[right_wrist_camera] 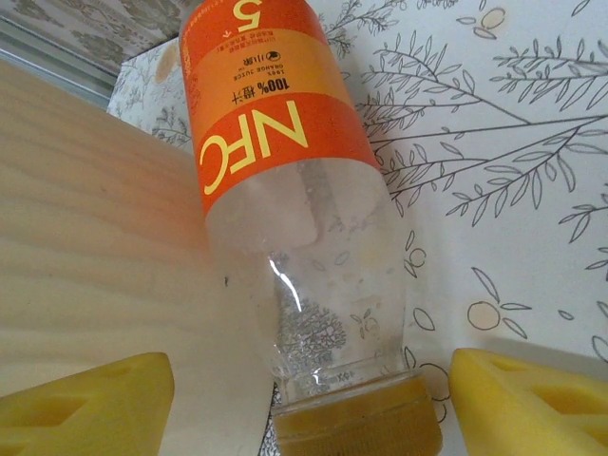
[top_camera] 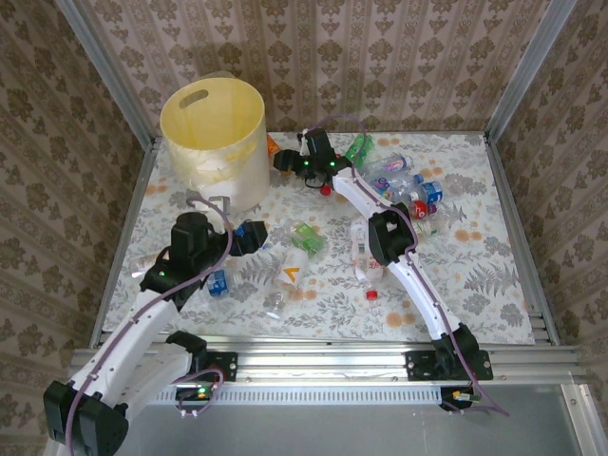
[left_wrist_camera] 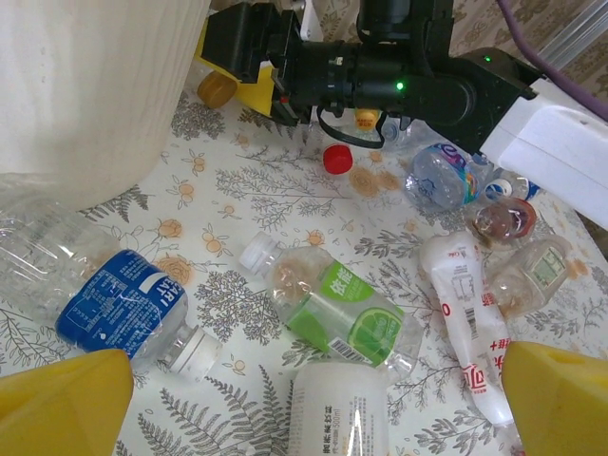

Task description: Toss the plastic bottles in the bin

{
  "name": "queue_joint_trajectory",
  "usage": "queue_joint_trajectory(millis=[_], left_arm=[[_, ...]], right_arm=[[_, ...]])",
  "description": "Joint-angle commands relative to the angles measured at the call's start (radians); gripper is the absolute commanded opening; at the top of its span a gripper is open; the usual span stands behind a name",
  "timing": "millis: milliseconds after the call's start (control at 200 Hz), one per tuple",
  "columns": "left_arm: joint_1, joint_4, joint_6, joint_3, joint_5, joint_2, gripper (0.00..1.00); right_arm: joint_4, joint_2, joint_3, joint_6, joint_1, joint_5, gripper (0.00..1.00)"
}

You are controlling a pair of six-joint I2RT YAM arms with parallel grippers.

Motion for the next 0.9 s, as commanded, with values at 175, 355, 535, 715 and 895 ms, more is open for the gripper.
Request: queue_joint_trajectory(millis=[175, 355, 535, 715, 895], left_arm=[[0.015, -0.047, 0.014, 0.024, 0.01, -0.047, 1.0], [0.026, -0.058, 0.016, 0.019, 0.016, -0.066, 1.0], [0.032, -0.069, 0.017, 0.016, 0.024, -0.079, 1.0], [0.038, -0.066, 0.014, 0.007, 0.029, -0.086, 1.0], [0.039, -0.065, 0.013, 0.002, 0.036, -0.092, 1.0]], right_arm=[[-0.082, 0.022, 0.025, 0.016, 0.023, -0.001, 0.71], [-0.121, 0.02, 0.016, 0.003, 0.034, 0.013, 0.69], [-0.134, 0.02, 0.0, 0.016, 0.04, 0.014, 0.69], [-0.148, 0.021, 0.0, 0.03, 0.048, 0.02, 0.69], [-0.073, 0.03, -0.022, 0.082, 0.052, -0.025, 0.67]])
